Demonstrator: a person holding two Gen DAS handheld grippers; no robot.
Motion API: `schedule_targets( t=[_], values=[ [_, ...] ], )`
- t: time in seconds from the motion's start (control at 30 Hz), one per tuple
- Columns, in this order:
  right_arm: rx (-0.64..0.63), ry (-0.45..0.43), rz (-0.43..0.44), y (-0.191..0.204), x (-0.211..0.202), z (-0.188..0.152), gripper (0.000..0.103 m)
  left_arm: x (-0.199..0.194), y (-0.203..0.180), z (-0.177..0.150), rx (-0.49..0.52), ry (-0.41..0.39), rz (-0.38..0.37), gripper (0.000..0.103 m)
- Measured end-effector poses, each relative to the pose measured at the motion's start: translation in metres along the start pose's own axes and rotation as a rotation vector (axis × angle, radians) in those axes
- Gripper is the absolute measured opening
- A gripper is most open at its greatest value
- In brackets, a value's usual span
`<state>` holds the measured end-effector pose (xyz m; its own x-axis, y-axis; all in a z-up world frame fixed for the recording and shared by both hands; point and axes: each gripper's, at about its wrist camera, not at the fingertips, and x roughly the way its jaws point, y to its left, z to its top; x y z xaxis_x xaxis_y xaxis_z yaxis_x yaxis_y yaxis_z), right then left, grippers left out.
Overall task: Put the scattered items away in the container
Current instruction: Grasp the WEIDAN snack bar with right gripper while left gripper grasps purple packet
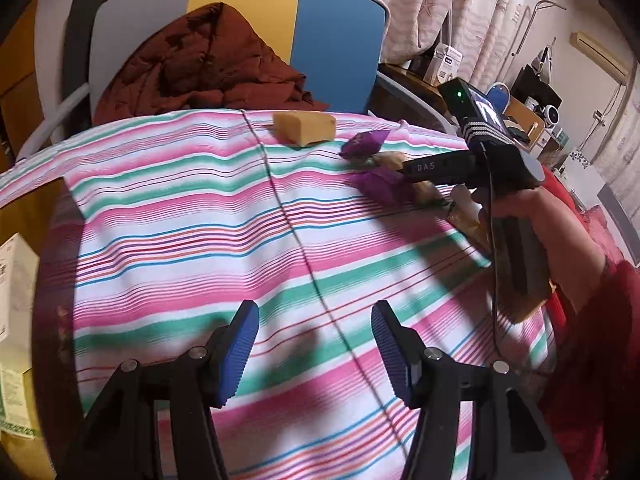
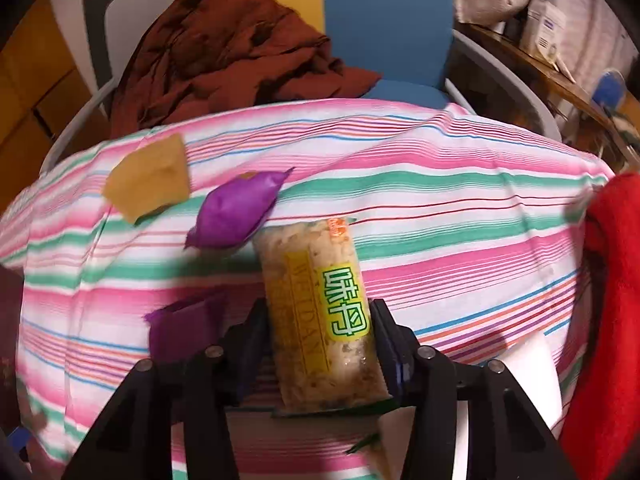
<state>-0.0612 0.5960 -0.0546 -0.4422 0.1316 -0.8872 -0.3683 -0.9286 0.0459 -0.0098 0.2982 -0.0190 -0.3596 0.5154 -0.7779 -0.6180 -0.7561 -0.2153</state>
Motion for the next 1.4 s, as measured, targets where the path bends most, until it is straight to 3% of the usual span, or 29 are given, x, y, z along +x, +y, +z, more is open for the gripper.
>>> schedule_targets(
  t=[0.2, 0.43, 0.63, 0.93, 1.0, 1.07, 1.1, 1.23, 1.4],
  values=[
    [0.0, 0.049, 0.111, 0.017, -0.007, -0.004, 0.048, 0.017, -0.008, 0.012, 0.002, 0.017, 0.013, 0.059],
    [0.13, 0.069, 0.034, -0.017, -0.013, -0.007, 0.047, 0.041, -0.03, 0.047, 0.016, 0.003, 0.003, 0.059],
    [0.164, 0.073, 0.008, -0.031, -0.012, -0.004, 0.047, 0.072, -0.06, 0.078, 0.083, 0.003, 0.0, 0.059],
    [0.183, 0.072, 0.021, -0.039, -0.011, 0.0, 0.047, 0.118, -0.065, 0.109, -0.004, 0.048, -0.001, 0.059],
    [0.175, 0.072, 0.014, -0.037, -0.011, 0.0, 0.048, 0.123, -0.065, 0.11, -0.023, 0.045, -0.03, 0.058],
    [0.168, 0.073, 0.007, -0.036, -0.011, 0.0, 0.048, 0.129, -0.064, 0.108, -0.01, 0.042, -0.02, 0.042],
    [0.166, 0.072, 0.006, -0.036, -0.01, -0.001, 0.048, 0.132, -0.063, 0.105, -0.002, 0.038, -0.016, 0.039],
    [0.168, 0.07, 0.004, -0.035, -0.011, -0.003, 0.048, 0.13, -0.058, 0.09, 0.071, -0.018, -0.058, 0.038],
    [0.156, 0.066, -0.011, -0.032, -0.01, -0.005, 0.048, 0.123, -0.046, 0.083, 0.033, -0.039, -0.056, 0.036]
  ],
)
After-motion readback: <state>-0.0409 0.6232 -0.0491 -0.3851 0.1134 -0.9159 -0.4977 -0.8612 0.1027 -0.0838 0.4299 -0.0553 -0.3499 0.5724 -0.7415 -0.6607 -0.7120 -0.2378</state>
